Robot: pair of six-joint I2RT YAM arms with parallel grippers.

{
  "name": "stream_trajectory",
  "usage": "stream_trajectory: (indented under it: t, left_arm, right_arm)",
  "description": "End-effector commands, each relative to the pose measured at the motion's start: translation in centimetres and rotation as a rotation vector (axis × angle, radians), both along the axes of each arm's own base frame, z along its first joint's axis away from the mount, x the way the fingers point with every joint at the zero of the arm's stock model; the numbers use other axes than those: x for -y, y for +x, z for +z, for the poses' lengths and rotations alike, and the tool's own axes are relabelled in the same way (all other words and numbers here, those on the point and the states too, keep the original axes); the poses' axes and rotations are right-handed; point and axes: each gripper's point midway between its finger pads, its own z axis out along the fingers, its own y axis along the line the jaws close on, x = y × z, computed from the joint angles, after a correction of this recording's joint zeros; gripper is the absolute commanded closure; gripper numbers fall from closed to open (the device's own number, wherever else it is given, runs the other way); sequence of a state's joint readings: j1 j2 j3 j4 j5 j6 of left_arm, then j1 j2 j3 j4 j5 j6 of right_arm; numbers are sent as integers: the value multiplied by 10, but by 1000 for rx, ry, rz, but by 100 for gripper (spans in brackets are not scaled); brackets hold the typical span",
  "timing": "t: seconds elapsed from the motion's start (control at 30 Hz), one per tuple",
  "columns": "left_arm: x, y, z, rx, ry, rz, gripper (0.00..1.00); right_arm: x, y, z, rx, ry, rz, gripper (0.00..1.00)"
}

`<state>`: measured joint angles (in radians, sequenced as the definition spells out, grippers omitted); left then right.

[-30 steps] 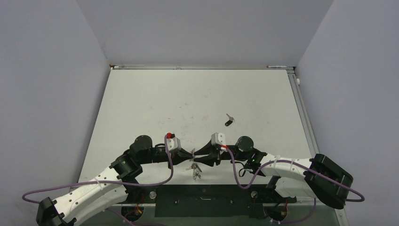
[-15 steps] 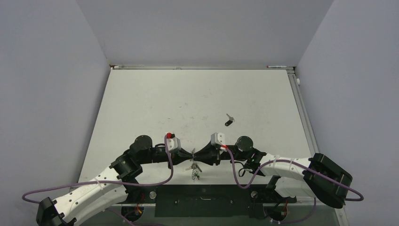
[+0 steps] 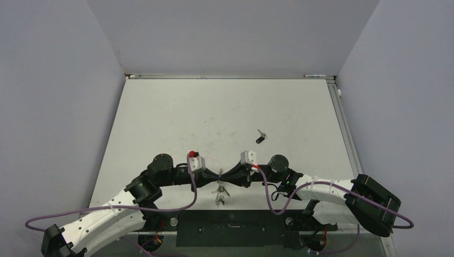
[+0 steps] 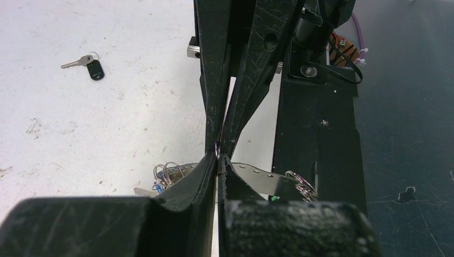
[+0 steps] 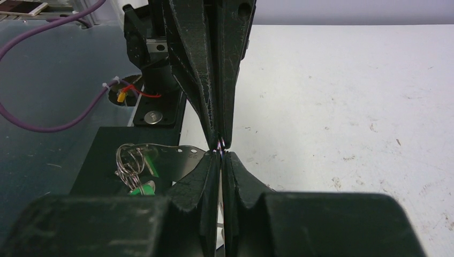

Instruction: Put the keys on the keyring

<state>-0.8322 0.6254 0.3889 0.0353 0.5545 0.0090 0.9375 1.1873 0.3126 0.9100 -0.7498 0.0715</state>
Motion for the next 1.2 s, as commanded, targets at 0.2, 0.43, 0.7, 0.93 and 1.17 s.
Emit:
stream_trajectory:
  t: [0.2,0.43,0.7,0.93,1.17]
  left_arm:
    - [3,3,29,73,-81,10,86]
    - [-6,10,37,78,-118,90,12]
    - [-35,55,52,82,-185,429,4]
    - [-63,94,106,-318,-554,797,4]
    - [-70,71,191,-448,-1079,558,4]
  right_arm:
    - [-5,-4,28,65,90,33,95]
    - [-4,11,22,60,17,-48,95]
    - [5,36,31,70,-93,-203,95]
    - [16,60,47,48,-150,-357,95]
    - [24,84,25,-20,-205,-510,95]
